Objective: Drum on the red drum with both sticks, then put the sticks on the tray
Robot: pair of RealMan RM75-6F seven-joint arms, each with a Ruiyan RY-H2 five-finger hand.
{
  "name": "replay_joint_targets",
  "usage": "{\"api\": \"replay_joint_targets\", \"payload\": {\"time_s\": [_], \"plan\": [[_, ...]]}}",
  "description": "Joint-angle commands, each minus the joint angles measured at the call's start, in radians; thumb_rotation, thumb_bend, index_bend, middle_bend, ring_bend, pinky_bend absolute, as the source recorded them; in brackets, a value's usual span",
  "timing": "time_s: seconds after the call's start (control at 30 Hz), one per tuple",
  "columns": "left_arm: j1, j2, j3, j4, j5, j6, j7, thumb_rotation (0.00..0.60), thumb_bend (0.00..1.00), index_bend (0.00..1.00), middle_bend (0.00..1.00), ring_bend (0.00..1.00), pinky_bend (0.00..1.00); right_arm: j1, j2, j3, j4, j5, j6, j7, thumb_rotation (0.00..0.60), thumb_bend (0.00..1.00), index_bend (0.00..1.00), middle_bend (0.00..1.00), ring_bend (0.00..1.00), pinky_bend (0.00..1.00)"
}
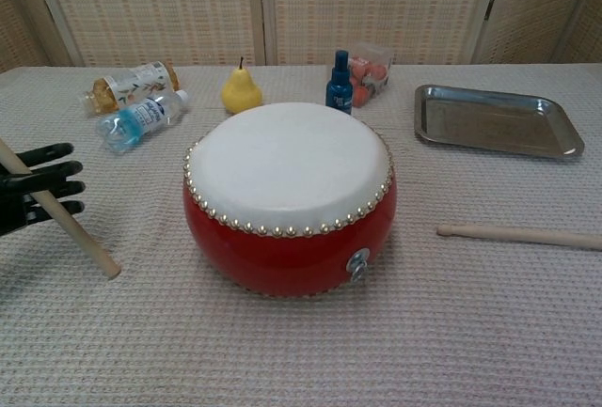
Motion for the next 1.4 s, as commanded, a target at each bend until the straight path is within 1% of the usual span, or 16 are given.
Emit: {"api": "replay_joint_targets", "payload": {"time_s": [0.03, 0.2, 0.47, 0.73, 0.9, 1.0, 1.13, 1.23, 1.4], "plan": [[0.003, -0.002, -0.010, -0.011, -0.003, -0.001, 0.025, 0.590, 0.26, 0.54, 0.58, 0.50, 0.51, 0.000, 0.001, 0.000, -0.001, -0.001, 0.000, -0.001, 0.600, 0.21, 0.09, 0.13, 0.00, 0.14], [0.010, -0.011, -0.030, -0.029, -0.028, -0.013, 0.088, 0.572, 0.26, 0.58, 0.62, 0.54, 0.54, 0.001, 0.001, 0.000, -0.003, -0.003, 0.000, -0.003, 0.600, 0.21, 0.09, 0.13, 0.00, 0.15], [0.033, -0.032, -0.058, -0.075, -0.063, -0.018, 0.247, 0.562, 0.25, 0.62, 0.69, 0.62, 0.57, 0.001, 0.001, -0.001, -0.003, -0.008, 0.002, -0.001, 0.600, 0.20, 0.10, 0.13, 0.00, 0.15], [0.048, -0.064, -0.091, -0.098, -0.104, -0.031, 0.402, 0.564, 0.25, 0.70, 0.78, 0.72, 0.68, -0.003, 0.002, -0.001, -0.001, -0.016, 0.016, 0.003, 0.600, 0.21, 0.10, 0.13, 0.00, 0.16], [0.065, -0.084, -0.106, -0.112, -0.126, -0.027, 0.506, 0.561, 0.25, 0.75, 0.83, 0.76, 0.73, -0.007, 0.001, -0.002, 0.003, -0.019, 0.022, 0.008, 0.600, 0.21, 0.11, 0.13, 0.00, 0.16], [0.072, -0.096, -0.117, -0.118, -0.138, -0.030, 0.562, 0.562, 0.25, 0.77, 0.85, 0.78, 0.76, -0.010, 0.003, -0.002, 0.003, -0.021, 0.028, 0.010, 0.600, 0.21, 0.11, 0.13, 0.00, 0.16], [0.077, -0.104, -0.122, -0.118, -0.143, -0.027, 0.590, 0.561, 0.25, 0.78, 0.85, 0.78, 0.77, -0.011, 0.004, -0.003, 0.003, -0.022, 0.030, 0.011, 0.600, 0.21, 0.11, 0.13, 0.00, 0.16], [0.088, -0.129, -0.128, -0.111, -0.147, -0.018, 0.652, 0.566, 0.25, 0.80, 0.86, 0.79, 0.77, -0.014, 0.004, -0.003, 0.005, -0.022, 0.034, 0.014, 0.600, 0.21, 0.11, 0.13, 0.00, 0.16], [0.106, -0.155, -0.130, -0.097, -0.143, -0.004, 0.705, 0.573, 0.25, 0.81, 0.87, 0.80, 0.77, -0.016, 0.005, -0.003, 0.005, -0.022, 0.036, 0.015, 0.600, 0.21, 0.11, 0.13, 0.00, 0.16]]}}
